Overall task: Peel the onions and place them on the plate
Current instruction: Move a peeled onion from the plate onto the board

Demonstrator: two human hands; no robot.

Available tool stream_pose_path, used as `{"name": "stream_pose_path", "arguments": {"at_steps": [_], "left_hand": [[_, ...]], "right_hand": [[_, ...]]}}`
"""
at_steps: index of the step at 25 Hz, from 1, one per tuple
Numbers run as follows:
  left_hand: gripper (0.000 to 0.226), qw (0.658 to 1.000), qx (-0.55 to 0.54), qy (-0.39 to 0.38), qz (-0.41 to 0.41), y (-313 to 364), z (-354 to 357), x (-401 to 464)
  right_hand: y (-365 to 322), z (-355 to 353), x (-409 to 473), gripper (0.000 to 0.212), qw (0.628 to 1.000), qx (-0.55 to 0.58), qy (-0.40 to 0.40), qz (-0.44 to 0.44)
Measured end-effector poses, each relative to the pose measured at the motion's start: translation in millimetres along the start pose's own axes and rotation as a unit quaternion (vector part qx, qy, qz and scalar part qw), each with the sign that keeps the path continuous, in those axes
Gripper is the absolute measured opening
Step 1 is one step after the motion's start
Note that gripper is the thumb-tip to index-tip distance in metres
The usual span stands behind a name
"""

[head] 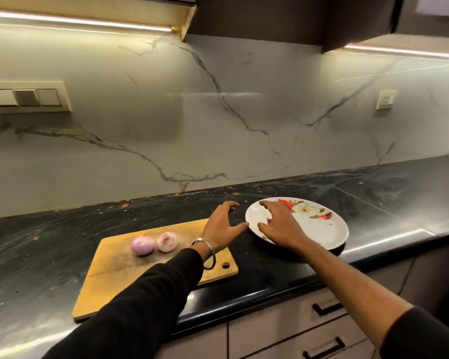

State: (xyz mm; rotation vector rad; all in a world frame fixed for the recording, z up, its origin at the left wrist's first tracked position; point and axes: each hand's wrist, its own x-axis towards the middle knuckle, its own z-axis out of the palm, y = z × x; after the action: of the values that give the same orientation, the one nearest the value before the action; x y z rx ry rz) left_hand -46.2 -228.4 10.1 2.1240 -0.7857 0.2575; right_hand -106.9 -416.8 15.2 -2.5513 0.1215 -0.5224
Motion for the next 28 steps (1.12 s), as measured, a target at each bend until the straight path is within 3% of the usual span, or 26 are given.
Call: {"name": "stream_pose_path", "arguments": {"at_steps": [5, 9, 14, 17, 22, 28], "left_hand": [[0.07, 0.997, 0.029, -0.074, -0.019, 35.1, 68.5, 40.9], [0.082, 0.985, 0.081, -0.142, -0.054, 41.5, 106.3, 60.3], [0.062, 0.977, 0.091, -0.193, -0.026, 37.4, 126.2, 72.5], [0.035, 0.982, 0.102, -0.159, -0.001, 34.7, 128.0, 72.1], [0.038, 0.996, 0.016, -0.081, -0.02, 32.7, 109.3, 57.1], [0.051, 0.997, -0.066, 0.031, -0.017, 17.0, 18.0, 2.8]], "right_hand": [[67.0, -36.3, -9.6, 0.067, 0.999, 0.002, 0.031, 0.033], [97.3, -39.4, -11.0, 0.083, 0.997, 0.004, -0.03, 0.076], [109.4, -23.9, -3.4, 0.078, 0.995, 0.014, -0.073, 0.071], [110.6, -18.9, -2.1, 0.071, 0.997, 0.011, -0.053, 0.06], [97.7, -20.3, -4.6, 0.074, 0.998, 0.046, -0.006, 0.043], [18.4, -13.2, -7.1, 0.065, 0.994, 0.101, 0.014, -0.044]]}}
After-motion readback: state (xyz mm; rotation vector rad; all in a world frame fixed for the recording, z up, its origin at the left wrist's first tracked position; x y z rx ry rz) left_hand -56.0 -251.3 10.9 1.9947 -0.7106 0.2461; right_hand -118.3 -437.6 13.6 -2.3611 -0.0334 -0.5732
